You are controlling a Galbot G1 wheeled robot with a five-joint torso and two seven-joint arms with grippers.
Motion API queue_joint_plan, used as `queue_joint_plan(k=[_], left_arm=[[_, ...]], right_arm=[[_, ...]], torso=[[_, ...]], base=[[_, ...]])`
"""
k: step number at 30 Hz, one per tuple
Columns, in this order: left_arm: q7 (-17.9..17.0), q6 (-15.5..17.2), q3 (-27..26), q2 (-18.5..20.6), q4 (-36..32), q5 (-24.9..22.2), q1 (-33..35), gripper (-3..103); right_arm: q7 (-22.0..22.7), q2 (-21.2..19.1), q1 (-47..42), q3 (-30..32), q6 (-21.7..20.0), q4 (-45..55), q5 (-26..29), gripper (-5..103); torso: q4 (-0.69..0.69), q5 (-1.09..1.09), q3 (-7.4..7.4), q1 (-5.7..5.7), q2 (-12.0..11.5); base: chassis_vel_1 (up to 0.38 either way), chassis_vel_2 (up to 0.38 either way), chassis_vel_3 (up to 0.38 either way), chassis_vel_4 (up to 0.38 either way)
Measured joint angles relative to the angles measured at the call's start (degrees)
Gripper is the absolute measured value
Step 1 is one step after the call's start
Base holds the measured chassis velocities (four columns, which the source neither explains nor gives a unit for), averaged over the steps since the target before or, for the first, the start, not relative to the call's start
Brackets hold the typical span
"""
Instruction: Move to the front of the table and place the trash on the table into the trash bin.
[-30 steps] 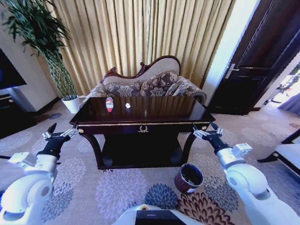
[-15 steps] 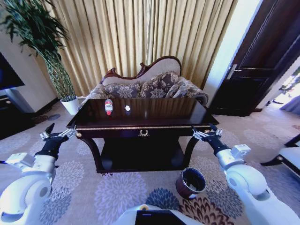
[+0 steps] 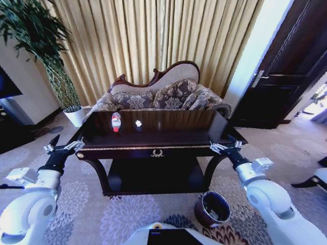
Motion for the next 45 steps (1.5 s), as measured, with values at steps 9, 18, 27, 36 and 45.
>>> queue_joint_plan(k=[9,18,27,36,45], left_arm=[[0.0,0.0,0.35,-0.22,-0.05,0.09,-0.14,100],[0.0,0.0,0.3,-0.45,0.01,0.11,-0.02,100],[0.12,-0.38,-1.51,-1.09,-0.76,-0.07,1.5,100],[0.04,-0.38,-2.8,-1.89,-2.16,-0.2,2.94,100],[-0.8,-0.23,-2.48,-2.58,-2.41,0.17,3.0,100]], right_arm=[[0.0,-0.2,0.2,-0.13,0.0,-0.43,0.12,100],[0.15,-0.57,0.33,-1.7,0.17,-0.43,-0.62,100],[0.28,-7.12,3.07,-4.23,-0.54,0.05,6.84,100],[-0.57,-18.67,18.6,-16.05,-4.1,-6.91,17.2,100],[-3.9,-23.0,40.62,-34.16,-5.62,-15.28,22.59,100]], torso=[[0.0,0.0,0.0,0.0,-0.01],[-0.01,0.0,0.01,0.02,-0.01],[-0.01,0.01,-0.01,-0.02,0.01],[0.01,-0.01,0.01,0.0,0.0],[-0.01,-0.01,0.01,0.0,0.0]], base=[[-0.109,0.108,0.113,-0.107],[-0.081,0.088,0.075,-0.085],[0.0,0.0,0.0,0.0],[0.0,0.0,0.0,0.0],[0.0,0.0,0.0,0.0]])
